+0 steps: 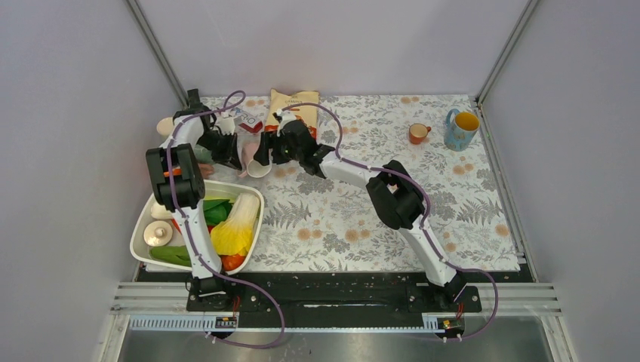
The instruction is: Turn the mug right side up
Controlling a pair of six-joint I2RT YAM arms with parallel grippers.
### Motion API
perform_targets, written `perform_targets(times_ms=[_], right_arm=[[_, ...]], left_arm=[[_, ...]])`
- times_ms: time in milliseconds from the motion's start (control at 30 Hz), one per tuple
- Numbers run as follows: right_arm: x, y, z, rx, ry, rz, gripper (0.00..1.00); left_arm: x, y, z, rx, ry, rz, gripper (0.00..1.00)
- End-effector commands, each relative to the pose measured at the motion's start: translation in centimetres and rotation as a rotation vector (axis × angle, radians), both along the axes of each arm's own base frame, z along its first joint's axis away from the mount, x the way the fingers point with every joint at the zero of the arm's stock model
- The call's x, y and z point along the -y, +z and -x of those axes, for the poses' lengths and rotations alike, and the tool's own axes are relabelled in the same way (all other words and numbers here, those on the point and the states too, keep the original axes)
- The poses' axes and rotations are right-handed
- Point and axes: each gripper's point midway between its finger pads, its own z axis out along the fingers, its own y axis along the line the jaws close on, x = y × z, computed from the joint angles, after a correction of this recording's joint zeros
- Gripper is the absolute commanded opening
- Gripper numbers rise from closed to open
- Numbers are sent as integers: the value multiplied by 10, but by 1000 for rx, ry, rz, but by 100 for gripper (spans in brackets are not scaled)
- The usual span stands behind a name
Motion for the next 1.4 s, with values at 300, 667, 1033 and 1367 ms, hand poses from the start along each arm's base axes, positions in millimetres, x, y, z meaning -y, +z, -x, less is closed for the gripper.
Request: perform_targets(times_ms=[300, 667, 1033, 1367], right_arm=[[13, 34, 20, 135, 65, -120, 89], [13, 14, 2, 45, -6, -50, 71], [64, 73, -36, 113, -188, -64, 0], [204, 122, -36, -2, -311, 85, 0]], left_arm=[[34, 35, 2, -22, -4, 194, 0], [54, 66, 26, -2, -53, 281, 0], [57, 87, 34, 80, -144, 267, 21], [23, 145, -29, 353, 31, 45, 99]])
